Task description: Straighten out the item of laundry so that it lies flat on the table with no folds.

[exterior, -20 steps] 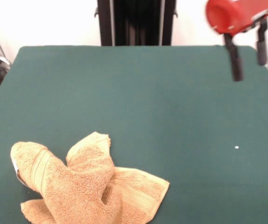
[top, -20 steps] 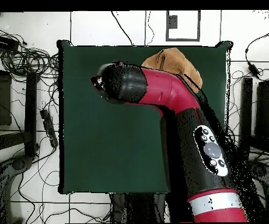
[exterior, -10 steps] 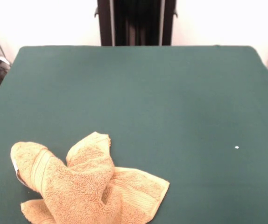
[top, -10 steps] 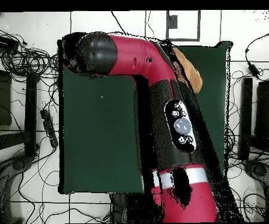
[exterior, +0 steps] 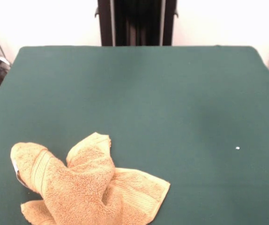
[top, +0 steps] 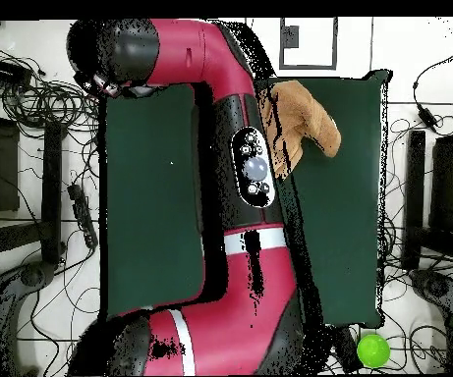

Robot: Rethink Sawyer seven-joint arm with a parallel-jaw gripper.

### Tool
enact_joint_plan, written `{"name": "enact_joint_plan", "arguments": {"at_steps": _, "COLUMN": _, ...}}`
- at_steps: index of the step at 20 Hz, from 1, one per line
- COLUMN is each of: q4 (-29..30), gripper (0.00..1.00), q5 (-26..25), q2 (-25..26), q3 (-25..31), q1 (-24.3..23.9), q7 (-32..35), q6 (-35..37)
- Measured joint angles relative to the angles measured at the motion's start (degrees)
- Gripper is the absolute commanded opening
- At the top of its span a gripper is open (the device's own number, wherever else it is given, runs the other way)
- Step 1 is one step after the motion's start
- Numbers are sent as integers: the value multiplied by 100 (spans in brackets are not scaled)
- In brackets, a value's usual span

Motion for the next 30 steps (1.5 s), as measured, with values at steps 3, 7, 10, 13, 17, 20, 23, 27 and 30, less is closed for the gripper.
{"name": "enact_joint_plan", "arguments": {"at_steps": 3, "q4": -449, "gripper": 100, "q5": -205, "q2": 258, "q3": 125, "q1": 44, "q7": 0, "q6": 320}}
{"name": "enact_joint_plan", "arguments": {"at_steps": 7, "q4": -948, "gripper": 100, "q5": -445, "q2": 540, "q3": 272, "q1": 88, "q7": 0, "q6": 679}}
{"name": "enact_joint_plan", "arguments": {"at_steps": 10, "q4": -1300, "gripper": 100, "q5": -853, "q2": 673, "q3": 544, "q1": 59, "q7": 0, "q6": 993}}
{"name": "enact_joint_plan", "arguments": {"at_steps": 13, "q4": -1683, "gripper": 100, "q5": -1628, "q2": 735, "q3": 1056, "q1": 1, "q7": -1, "q6": 1440}}
{"name": "enact_joint_plan", "arguments": {"at_steps": 17, "q4": -1977, "gripper": 100, "q5": -2555, "q2": 715, "q3": 1720, "q1": -77, "q7": -1, "q6": 1886}}
{"name": "enact_joint_plan", "arguments": {"at_steps": 20, "q4": -2208, "gripper": 100, "q5": -3701, "q2": 654, "q3": 2630, "q1": -228, "q7": -73, "q6": 2322}}
{"name": "enact_joint_plan", "arguments": {"at_steps": 23, "q4": -2376, "gripper": 100, "q5": -4864, "q2": 575, "q3": 3591, "q1": -413, "q7": -342, "q6": 2688}}
{"name": "enact_joint_plan", "arguments": {"at_steps": 27, "q4": -2530, "gripper": 100, "q5": -6025, "q2": 511, "q3": 4609, "q1": -602, "q7": -790, "q6": 2973}}
{"name": "enact_joint_plan", "arguments": {"at_steps": 30, "q4": -2635, "gripper": 100, "q5": -6897, "q2": 466, "q3": 5444, "q1": -746, "q7": -1234, "q6": 3121}}
